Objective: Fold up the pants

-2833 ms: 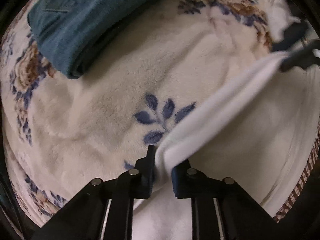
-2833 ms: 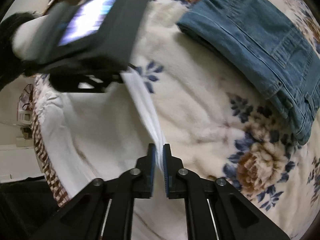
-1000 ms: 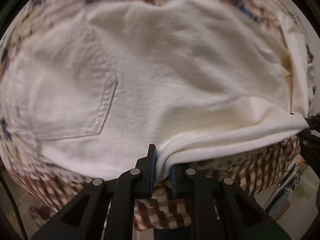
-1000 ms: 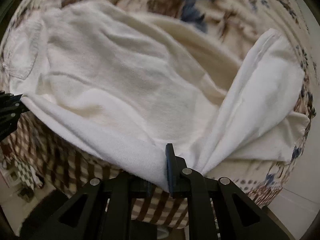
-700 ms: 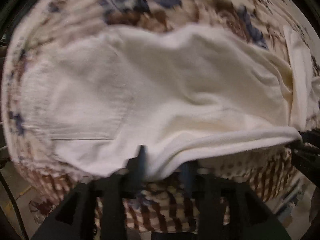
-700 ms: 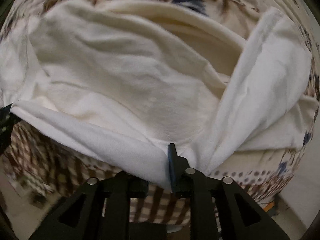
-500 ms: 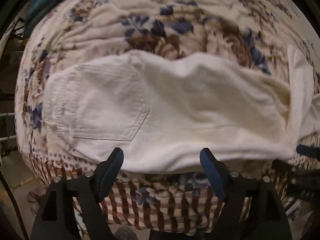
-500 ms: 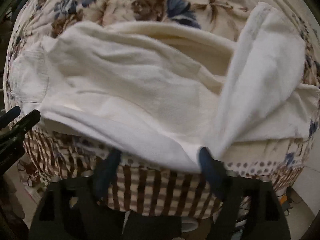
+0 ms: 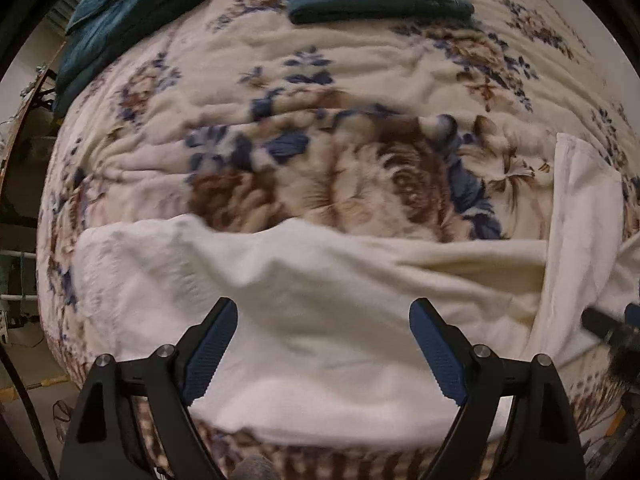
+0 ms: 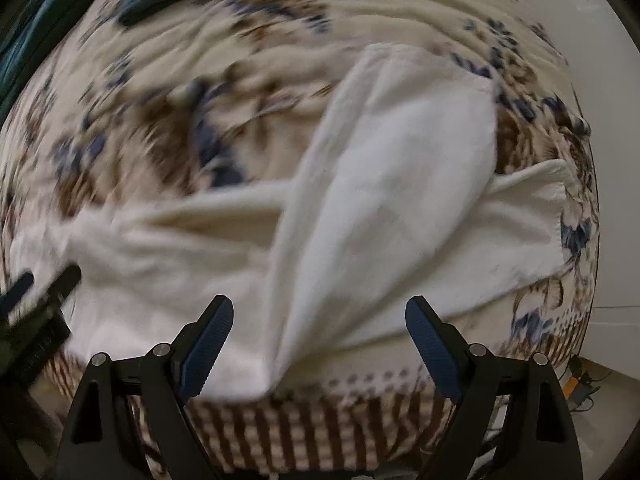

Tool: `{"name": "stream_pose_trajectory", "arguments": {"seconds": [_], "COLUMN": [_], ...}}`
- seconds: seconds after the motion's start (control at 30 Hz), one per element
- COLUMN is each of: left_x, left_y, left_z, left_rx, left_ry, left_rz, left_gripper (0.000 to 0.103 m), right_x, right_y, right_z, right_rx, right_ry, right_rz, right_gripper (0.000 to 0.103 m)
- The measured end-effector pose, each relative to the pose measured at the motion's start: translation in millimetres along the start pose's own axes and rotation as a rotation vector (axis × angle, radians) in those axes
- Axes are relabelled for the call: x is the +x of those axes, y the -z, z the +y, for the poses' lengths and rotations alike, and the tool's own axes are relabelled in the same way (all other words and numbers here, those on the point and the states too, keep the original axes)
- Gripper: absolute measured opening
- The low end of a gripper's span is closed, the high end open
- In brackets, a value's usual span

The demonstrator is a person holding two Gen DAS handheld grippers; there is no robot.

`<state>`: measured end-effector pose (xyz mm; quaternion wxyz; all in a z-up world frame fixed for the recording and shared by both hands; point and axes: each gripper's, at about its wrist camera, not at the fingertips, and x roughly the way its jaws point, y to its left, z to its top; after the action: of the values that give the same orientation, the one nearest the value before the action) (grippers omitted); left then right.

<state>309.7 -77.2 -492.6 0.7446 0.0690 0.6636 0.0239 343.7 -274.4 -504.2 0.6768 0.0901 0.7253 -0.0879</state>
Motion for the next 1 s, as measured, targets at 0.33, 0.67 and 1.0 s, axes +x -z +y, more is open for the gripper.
{"name": "stream_pose_trajectory", "arguments": {"seconds": [0.33,0.67,1.0], "left_x": [56.0,54.2,30.5], "left_y": [1.3,8.8,16.8], "left_z": [-17.2,-18.5,-49.1], "left_rx": [-0.022,-0.039,0.018], "left_ry": [-0.065,-0.055,-0.015], "left_rz": [0.095,0.114,0.086], "left_gripper": [0.088,0.088,0.088], "right_x": [74.7,32.3,51.9], "right_y": [-125.9,-111.0,36.6], "right_z": [-17.9,-75.6,-250.7], "right_rx": [0.145,0.312,0.822], "right_ry": [-0.007,-0.068,-0.246], "right_rz": [0.028,-0.129,-0.115], "right_gripper": [0.09,0.005,0.005]}}
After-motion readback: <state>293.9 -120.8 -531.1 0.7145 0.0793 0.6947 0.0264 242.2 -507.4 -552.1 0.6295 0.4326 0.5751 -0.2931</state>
